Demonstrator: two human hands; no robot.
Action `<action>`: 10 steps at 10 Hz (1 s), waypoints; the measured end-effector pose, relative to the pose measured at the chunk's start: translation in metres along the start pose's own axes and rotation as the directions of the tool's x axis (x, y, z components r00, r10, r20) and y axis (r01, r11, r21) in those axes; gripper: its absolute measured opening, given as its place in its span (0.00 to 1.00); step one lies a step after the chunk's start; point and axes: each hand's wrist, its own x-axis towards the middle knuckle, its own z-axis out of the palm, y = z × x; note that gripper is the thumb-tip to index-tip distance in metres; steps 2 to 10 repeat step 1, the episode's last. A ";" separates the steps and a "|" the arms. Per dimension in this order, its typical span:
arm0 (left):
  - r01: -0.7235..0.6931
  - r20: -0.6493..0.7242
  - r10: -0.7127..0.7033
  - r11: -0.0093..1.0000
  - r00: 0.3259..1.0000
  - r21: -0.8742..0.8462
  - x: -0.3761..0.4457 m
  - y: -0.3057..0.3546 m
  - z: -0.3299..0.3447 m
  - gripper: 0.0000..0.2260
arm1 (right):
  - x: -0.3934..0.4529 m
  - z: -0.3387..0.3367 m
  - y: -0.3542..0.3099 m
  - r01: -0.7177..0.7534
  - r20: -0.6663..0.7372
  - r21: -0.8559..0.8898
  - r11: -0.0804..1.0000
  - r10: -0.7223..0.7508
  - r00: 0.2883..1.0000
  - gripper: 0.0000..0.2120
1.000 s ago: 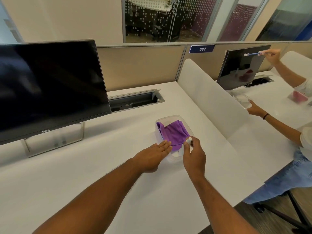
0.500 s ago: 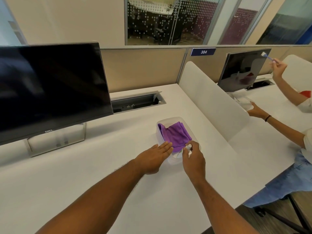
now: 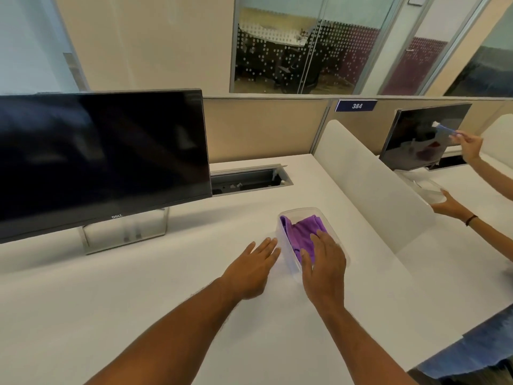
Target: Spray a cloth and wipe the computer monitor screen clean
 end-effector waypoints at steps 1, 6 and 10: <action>0.097 -0.061 -0.096 0.995 0.993 0.018 -0.018 -0.020 -0.008 0.32 | -0.006 0.019 -0.027 0.175 -0.008 -0.041 0.984 -0.176 0.984 0.26; 0.097 -0.061 -0.096 0.995 0.993 0.018 -0.018 -0.020 -0.008 0.32 | -0.006 0.019 -0.027 0.175 -0.008 -0.041 0.984 -0.176 0.984 0.26; 0.097 -0.061 -0.096 0.995 0.993 0.018 -0.018 -0.020 -0.008 0.32 | -0.006 0.019 -0.027 0.175 -0.008 -0.041 0.984 -0.176 0.984 0.26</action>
